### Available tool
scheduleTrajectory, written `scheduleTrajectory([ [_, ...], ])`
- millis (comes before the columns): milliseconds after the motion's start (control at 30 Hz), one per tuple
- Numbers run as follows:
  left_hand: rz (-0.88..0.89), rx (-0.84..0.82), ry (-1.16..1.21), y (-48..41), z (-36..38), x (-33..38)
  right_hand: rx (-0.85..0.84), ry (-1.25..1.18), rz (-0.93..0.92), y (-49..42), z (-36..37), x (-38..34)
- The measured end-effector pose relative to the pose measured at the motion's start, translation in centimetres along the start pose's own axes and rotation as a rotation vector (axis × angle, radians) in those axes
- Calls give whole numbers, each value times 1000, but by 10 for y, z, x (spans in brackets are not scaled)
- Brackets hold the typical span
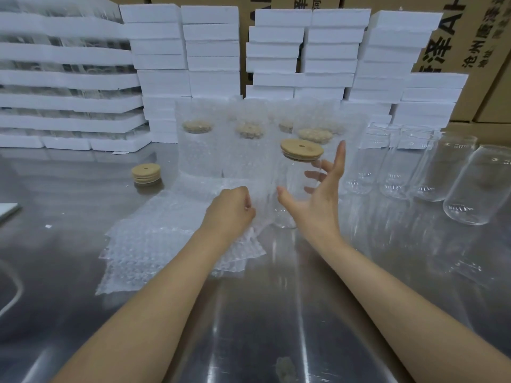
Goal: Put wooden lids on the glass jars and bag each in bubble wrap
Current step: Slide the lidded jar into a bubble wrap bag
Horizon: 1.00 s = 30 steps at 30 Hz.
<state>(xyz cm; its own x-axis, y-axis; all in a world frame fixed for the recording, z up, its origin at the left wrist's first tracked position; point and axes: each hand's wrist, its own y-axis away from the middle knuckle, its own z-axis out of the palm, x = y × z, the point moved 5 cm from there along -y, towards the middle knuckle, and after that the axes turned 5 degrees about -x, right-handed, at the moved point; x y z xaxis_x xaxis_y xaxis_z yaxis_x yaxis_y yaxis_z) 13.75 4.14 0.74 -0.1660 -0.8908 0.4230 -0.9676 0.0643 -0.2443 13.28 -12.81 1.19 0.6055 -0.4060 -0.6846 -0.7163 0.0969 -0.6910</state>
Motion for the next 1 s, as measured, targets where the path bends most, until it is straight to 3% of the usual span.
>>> scheduleTrajectory([
  [67, -40, 152, -198, 1, -15, -4, 53, -27, -12, 1, -9, -3],
  [133, -77, 263, -247, 3, -27, -10, 96, -94, -2, 2, -17, -7],
  [233, -61, 252, -198, 2, -28, -10, 150, -190, 9, 0, -24, -11],
  [433, -85, 92, 218, 3, -13, -5, 299, -260, 47, 0, -34, -11],
  [567, -162, 12, 399, 0, -8, -11, 354, -419, 192, 1, -35, -10],
  [767, -142, -40, 724, 0, -8, -4, 220, -856, 383, 4, -11, -3],
  [833, -132, -12, 792, 1, -7, -4, 179, -816, 399, 8, -4, -2],
  [1000, -193, 178, 810, -4, -22, -20, 251, -443, 332, 12, -10, -1],
])
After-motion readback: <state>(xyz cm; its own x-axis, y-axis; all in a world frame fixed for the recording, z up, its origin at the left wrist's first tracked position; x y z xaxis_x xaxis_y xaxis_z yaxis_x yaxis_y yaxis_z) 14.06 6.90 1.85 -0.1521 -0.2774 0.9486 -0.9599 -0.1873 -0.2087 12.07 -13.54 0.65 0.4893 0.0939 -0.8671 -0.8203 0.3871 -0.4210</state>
